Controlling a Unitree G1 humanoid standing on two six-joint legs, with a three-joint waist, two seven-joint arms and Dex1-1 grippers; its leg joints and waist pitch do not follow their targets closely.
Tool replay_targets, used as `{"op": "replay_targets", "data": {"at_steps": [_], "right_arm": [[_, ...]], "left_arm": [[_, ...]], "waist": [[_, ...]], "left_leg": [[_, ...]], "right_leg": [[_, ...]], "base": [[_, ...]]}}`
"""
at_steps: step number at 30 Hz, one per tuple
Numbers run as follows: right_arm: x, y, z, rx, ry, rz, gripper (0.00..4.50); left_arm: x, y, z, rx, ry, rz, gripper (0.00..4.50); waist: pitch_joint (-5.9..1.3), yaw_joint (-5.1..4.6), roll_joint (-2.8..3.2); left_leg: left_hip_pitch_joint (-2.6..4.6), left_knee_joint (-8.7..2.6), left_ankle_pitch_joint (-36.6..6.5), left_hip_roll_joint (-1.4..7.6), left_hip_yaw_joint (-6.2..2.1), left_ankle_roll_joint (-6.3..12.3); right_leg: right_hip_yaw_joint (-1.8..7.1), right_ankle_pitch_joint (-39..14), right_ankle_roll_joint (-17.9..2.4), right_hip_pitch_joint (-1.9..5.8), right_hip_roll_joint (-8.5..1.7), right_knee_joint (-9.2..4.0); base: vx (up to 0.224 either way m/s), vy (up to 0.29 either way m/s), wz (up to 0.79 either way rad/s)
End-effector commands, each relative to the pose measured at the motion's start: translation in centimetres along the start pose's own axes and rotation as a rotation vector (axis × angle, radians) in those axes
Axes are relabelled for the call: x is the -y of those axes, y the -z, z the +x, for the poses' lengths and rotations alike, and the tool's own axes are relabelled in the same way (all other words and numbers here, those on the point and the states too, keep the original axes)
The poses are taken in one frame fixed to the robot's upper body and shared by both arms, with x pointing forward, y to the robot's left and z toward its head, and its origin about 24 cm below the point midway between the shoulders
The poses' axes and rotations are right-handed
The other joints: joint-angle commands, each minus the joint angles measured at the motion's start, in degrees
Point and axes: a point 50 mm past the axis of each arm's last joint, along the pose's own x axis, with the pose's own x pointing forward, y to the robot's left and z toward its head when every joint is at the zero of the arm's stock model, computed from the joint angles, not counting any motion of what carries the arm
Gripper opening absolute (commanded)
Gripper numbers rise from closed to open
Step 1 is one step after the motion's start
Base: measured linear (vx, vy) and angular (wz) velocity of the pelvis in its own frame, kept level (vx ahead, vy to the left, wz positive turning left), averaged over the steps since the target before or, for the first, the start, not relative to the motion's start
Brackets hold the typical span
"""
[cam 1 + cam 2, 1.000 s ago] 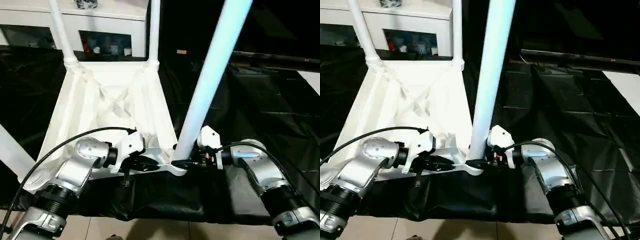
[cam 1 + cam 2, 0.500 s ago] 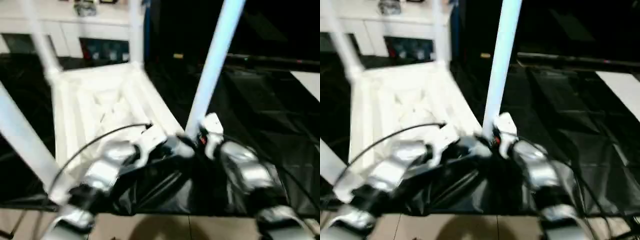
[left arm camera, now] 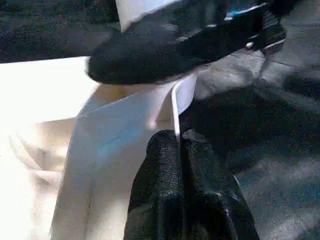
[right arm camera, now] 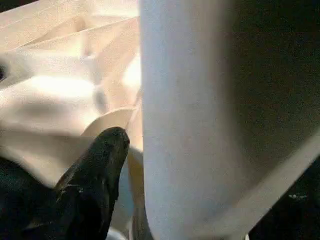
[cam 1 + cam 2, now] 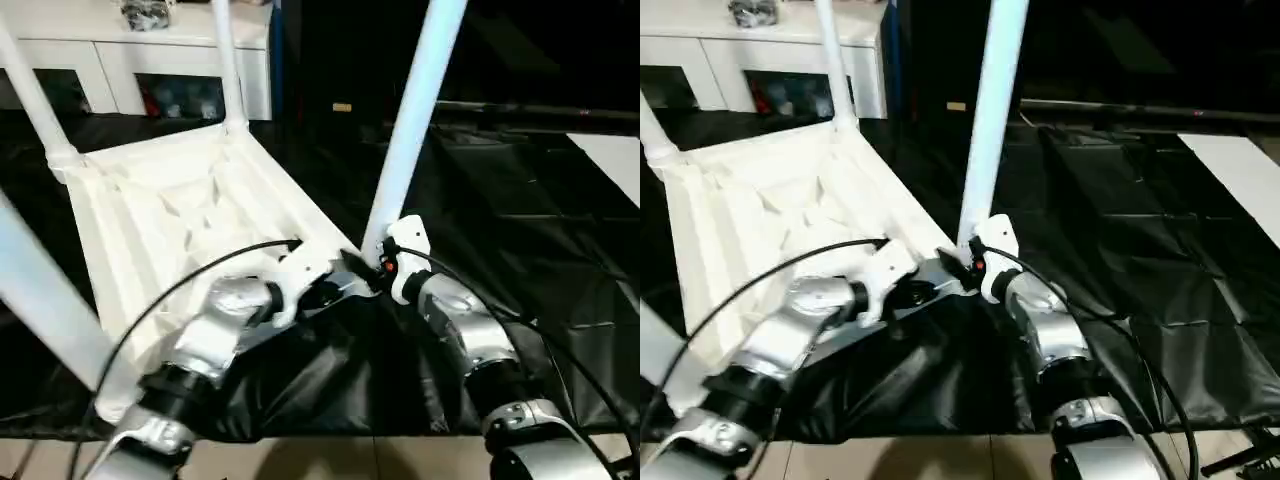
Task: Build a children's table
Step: Rotate leg to tighten
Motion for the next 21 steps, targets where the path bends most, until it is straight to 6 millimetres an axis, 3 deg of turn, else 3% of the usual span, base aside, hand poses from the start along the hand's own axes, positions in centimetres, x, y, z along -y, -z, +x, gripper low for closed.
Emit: {"op": "replay_targets", "data": {"at_steps": [1,6,7,14,15,21], "right_arm": [[-2.1,0.8,0.5,-0.045,-0.174,-0.023,3.61],[-1.4,1.0,-1.7,-0.083,-0.317,-0.114,3.61],[-1.4,1.0,-1.9,-0.088,-0.331,-0.122,3.35],[-1.1,0.9,-3.4,-0.114,-0.446,-0.166,2.86],[-1.1,0.9,-3.4,-0.114,-0.455,-0.166,2.82],[-1.3,0.9,-3.7,-0.117,-0.513,-0.163,2.26]], "left_arm": [[1.2,-1.5,0.4,0.102,0.121,0.061,0.00],[0.9,-1.0,-1.1,0.095,0.207,0.096,0.00],[0.9,-0.9,-1.3,0.092,0.217,0.102,0.00],[0.4,-0.2,-2.6,0.073,0.272,0.122,0.00],[0.3,-0.1,-2.7,0.071,0.274,0.123,0.00],[0.3,0.3,-3.2,0.066,0.297,0.122,0.00]], "waist": [[-2.79,0.61,-0.33],[-2.89,0.94,-0.07],[-2.86,0.95,-0.12],[-2.81,1.89,-0.20],[-2.82,1.90,-0.53],[-2.80,2.03,-0.42]], "left_leg": [[-0.16,-3.26,-12.5,1.14,0.09,2.99],[0.02,-3.16,-11.7,1.31,0.12,3.17],[0.04,-3.16,-11.9,1.32,0.17,3.28],[0.25,-3.20,-12.7,1.35,0.26,2.85],[0.22,-3.17,-12.4,1.38,0.27,2.94],[0.27,-3.19,-12.2,1.43,0.26,2.80]], "right_leg": [[2.47,-14.8,-9.5,2.46,-3.29,-4.95],[2.45,-9.8,-11.5,2.59,-3.07,-4.26],[2.50,-9.2,-11.9,2.60,-3.08,-4.19],[2.61,-10.6,-11.6,2.66,-3.20,-4.23],[2.60,-10.4,-11.6,2.66,-3.21,-4.20],[2.57,-10.0,-12.0,2.64,-3.25,-4.05]], "base": [[0.000,0.000,0.00],[0.000,0.000,0.00],[0.000,0.000,0.00],[0.000,0.000,0.00],[0.000,0.000,0.00],[0.000,0.000,0.00]]}}
